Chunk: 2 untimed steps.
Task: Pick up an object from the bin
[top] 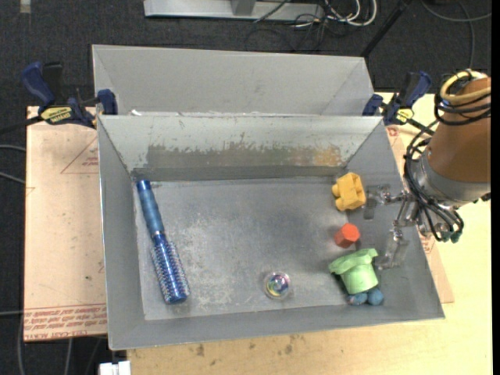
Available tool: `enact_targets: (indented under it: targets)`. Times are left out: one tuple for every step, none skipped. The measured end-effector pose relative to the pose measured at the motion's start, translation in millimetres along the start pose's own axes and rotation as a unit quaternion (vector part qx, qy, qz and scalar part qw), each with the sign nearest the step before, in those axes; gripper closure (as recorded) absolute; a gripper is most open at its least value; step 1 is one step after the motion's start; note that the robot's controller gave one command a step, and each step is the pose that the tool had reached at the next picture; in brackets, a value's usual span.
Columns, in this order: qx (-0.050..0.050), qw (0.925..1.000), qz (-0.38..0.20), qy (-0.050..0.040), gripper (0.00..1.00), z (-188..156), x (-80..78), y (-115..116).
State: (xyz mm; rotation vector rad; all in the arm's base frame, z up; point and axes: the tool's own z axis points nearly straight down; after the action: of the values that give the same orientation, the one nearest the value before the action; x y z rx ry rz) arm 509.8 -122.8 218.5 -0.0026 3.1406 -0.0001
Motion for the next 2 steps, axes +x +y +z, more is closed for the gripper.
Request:
enact_targets:
  targets:
    - [-0.002, 0.9785, -0.206, 0.0019, 0.0, 125.5, -2.6, 7.1]
    - [0.0, 0.9784, -0.207, -0.0001, 1.0, 123.1, -3.9, 6.5]
